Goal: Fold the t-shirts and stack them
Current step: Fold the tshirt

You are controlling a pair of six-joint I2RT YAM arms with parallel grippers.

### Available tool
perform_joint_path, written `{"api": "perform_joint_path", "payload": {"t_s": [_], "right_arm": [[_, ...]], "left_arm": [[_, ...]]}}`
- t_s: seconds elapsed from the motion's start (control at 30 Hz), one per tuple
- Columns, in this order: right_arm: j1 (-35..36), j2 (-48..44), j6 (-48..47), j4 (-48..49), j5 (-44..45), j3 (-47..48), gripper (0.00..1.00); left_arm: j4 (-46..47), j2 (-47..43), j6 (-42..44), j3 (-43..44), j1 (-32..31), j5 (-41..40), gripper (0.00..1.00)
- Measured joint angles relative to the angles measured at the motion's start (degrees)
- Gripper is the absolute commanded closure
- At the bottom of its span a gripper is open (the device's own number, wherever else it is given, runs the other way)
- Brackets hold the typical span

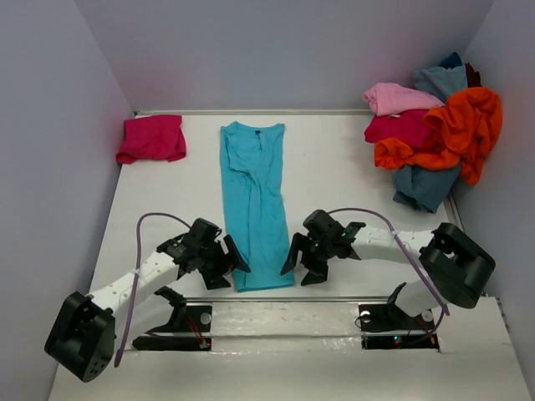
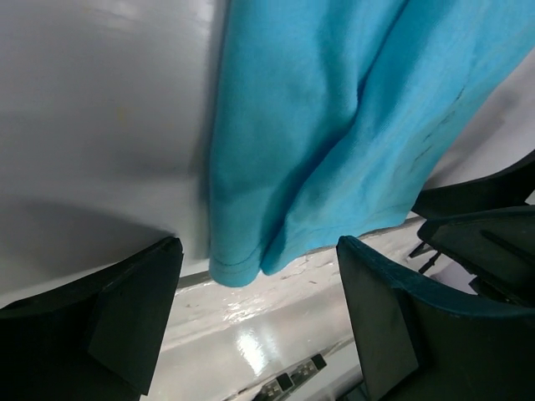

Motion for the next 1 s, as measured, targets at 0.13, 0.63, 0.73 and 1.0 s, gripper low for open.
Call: {"api": "perform_joint_path", "payload": {"t_s": [0.13, 0.63, 0.73, 1.0], "right_arm": [[0.00, 0.00, 0.02, 0.00, 0.00, 0.00, 0.21], [0.00, 1.97, 1.14, 4.24, -0.81, 0.00, 0.40], [0.00, 2.29, 1.25, 4.52, -0.74, 0.00, 0.55], [0.00, 3.15, 1.33, 5.25, -0.26, -0.24, 0.65]], "left_arm": [[4.52, 3.56, -0.20, 0.00, 0.00, 2.49, 0.13], [9.97, 0.72, -2.36, -4.26, -0.46, 7.19, 0.15], [9.97, 0.28, -2.38, -4.59, -0.46, 7.37, 0.15], [8.87, -1.86, -2.80, -5.86, -0.46, 7.82, 0.21]]}}
